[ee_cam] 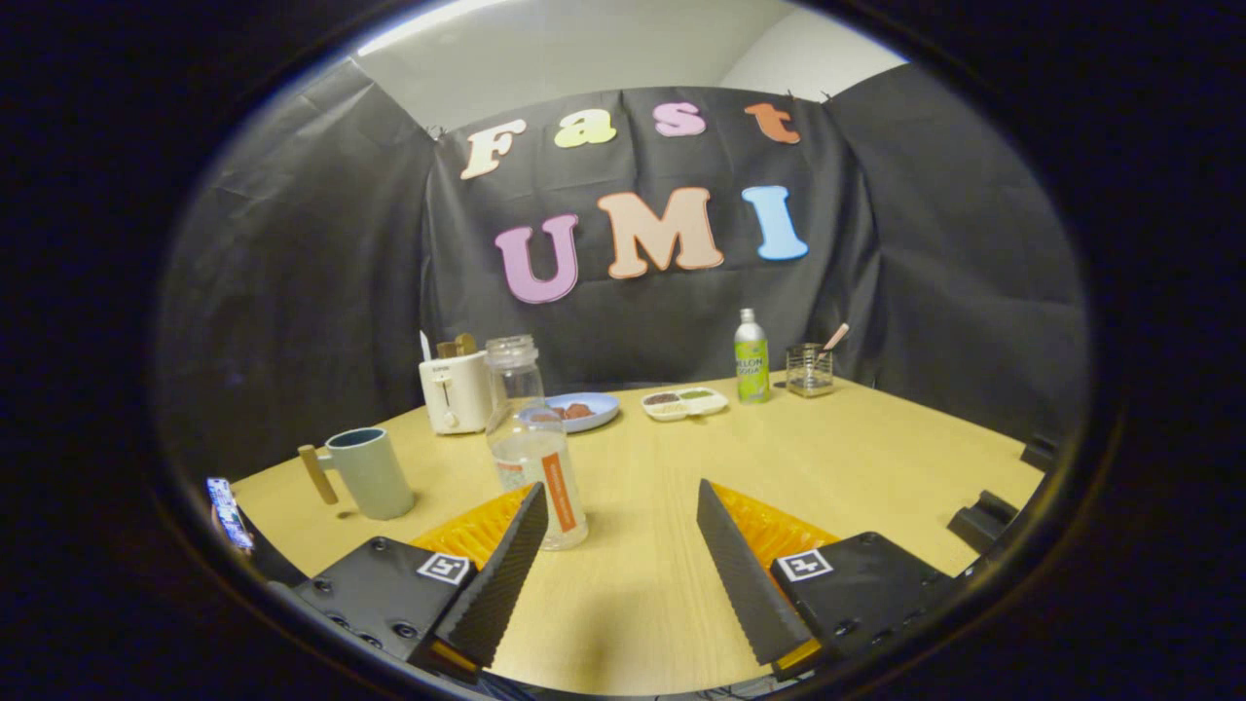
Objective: Take the bottle from table, then pour the juice into the cup, finally place the bottle on the coaster
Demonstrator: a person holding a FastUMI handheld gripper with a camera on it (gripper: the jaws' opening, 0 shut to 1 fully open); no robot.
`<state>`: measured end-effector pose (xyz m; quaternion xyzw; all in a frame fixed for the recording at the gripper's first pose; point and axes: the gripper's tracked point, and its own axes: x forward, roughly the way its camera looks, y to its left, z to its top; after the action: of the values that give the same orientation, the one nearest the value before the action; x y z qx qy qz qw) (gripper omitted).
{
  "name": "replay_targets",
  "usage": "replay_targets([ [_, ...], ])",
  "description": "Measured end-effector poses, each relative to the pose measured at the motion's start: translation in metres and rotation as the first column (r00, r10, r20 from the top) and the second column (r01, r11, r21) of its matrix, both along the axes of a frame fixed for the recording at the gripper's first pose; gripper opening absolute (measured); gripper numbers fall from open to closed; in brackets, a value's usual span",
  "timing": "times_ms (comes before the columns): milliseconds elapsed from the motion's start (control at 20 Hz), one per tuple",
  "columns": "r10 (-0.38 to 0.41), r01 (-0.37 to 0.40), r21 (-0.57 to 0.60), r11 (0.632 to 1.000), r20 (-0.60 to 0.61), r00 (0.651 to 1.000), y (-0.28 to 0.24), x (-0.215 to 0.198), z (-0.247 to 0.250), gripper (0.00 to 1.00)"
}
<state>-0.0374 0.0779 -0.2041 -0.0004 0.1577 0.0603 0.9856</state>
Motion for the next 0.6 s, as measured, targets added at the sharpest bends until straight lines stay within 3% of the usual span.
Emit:
replay_targets([
  [600, 0.091, -0.091, -0.005, 0.996, -0.025, 0.996, 0.045, 0.012, -0.020, 0.98],
])
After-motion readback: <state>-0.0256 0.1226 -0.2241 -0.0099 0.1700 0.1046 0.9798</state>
